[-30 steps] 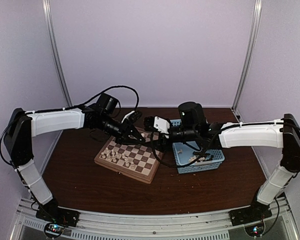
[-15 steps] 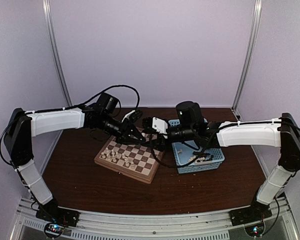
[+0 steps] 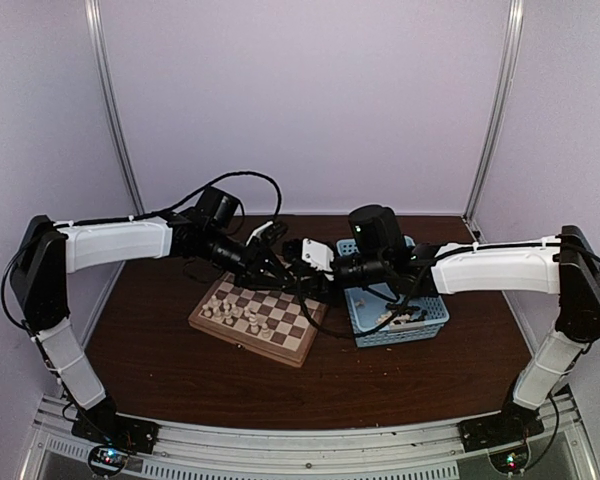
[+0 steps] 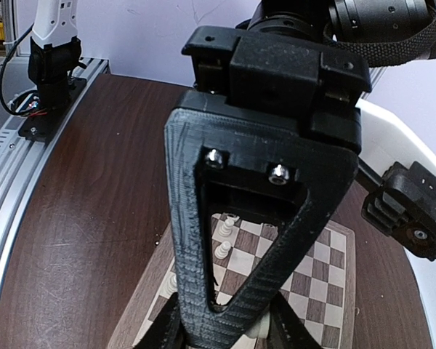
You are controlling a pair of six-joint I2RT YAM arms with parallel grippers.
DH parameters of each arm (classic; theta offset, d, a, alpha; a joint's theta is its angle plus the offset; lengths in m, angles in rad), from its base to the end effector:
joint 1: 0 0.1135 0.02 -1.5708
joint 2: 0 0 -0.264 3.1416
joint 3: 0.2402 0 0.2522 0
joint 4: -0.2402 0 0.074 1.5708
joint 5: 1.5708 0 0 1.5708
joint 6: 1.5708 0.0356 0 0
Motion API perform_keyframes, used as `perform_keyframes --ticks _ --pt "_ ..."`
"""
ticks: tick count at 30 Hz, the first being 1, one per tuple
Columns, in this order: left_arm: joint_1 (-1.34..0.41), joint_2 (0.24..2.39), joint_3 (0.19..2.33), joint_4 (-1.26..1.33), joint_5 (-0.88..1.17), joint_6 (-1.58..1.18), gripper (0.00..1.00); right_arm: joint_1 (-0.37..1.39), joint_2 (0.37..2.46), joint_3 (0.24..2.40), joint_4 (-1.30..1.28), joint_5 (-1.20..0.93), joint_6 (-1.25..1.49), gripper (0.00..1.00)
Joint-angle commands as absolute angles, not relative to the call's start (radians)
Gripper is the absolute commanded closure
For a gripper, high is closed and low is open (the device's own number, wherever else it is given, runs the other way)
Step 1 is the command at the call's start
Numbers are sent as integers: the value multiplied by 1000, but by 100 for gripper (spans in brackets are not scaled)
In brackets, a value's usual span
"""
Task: Set up the chess pieces on the board
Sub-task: Place the chess piece on the chessboard.
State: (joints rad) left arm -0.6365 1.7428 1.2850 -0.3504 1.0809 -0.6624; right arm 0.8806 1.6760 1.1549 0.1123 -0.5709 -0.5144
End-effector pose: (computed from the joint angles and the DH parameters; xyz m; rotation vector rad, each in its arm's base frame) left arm 0.2822 -0.2476 0.2535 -0.5569 -2.4540 1.7624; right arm 0.2306 0.3095 0.2648 -1.5493 1.2605 0.8004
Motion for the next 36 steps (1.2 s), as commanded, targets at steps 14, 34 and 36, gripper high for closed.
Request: perform_keyframes --ticks 14,34,36 --pt "-619 1668 1236 -211 1018 -680 52 869 1657 1122 152 -518 -430 78" --pt "-781 1244 923 -168 354 274 41 819 1662 1214 -34 -763 -92 75" --pt "-801 1239 894 -136 378 437 44 818 1662 1227 -35 -819 -32 75"
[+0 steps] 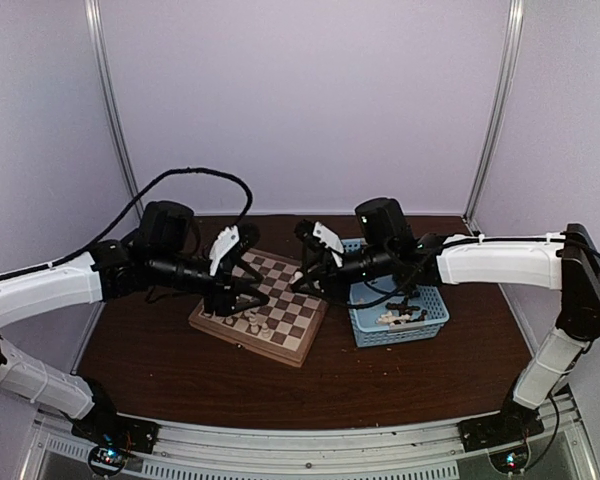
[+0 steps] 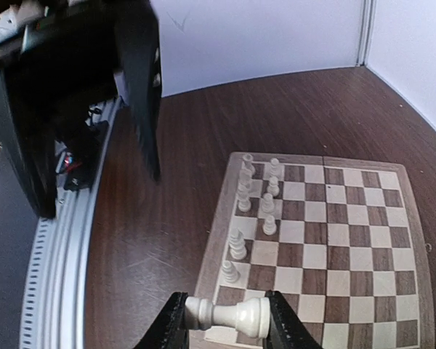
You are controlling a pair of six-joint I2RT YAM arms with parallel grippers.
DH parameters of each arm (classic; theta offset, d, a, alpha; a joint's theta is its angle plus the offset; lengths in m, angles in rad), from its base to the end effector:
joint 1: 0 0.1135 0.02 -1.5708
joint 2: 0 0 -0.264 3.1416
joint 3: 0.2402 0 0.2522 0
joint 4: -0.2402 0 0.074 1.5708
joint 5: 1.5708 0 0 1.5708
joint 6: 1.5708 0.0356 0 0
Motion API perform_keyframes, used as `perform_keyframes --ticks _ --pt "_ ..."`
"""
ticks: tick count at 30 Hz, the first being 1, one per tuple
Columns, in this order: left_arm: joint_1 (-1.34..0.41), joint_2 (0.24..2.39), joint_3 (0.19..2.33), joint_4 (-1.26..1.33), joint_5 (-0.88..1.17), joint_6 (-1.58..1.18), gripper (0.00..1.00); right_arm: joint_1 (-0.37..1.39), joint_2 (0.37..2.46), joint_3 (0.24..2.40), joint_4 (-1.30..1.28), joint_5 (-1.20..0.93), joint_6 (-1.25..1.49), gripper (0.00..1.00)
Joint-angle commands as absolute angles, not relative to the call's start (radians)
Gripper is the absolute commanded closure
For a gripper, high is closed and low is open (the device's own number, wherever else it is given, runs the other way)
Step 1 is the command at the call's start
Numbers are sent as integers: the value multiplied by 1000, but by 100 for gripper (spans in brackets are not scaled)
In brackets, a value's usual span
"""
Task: Set up the chess pieces on the board
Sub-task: Place the chess piece on the chessboard.
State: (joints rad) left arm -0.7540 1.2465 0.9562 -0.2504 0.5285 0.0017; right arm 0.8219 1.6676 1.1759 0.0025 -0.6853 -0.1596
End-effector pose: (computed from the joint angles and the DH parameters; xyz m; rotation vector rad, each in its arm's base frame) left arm 0.1900 -0.2031 0.2972 1.1079 1.8916 -0.9959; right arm 0.2418 0.2933 0.2658 -1.3711 1.6220 1.1060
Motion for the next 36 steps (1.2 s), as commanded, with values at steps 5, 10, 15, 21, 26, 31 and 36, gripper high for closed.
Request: perform_keyframes --ticks 5,10,15,21,26,31,36 --pt "-804 1224 817 63 342 592 43 815 1657 1257 -28 -890 127 76" --pt "-804 1238 788 181 414 686 43 813 1665 1259 58 -943 324 77" --pt "-804 1247 778 286 440 717 44 813 1683 1278 59 -949 444 77" --pt "-804 1289 818 285 508 732 50 813 1695 1277 101 -958 512 78" --pt "-804 1315 833 319 555 702 56 813 1712 1254 239 -975 608 78" --pt "-804 1328 833 362 553 678 59 813 1733 1247 312 -989 658 78" --pt "-804 1338 831 399 551 656 63 813 1738 1244 333 -995 671 78"
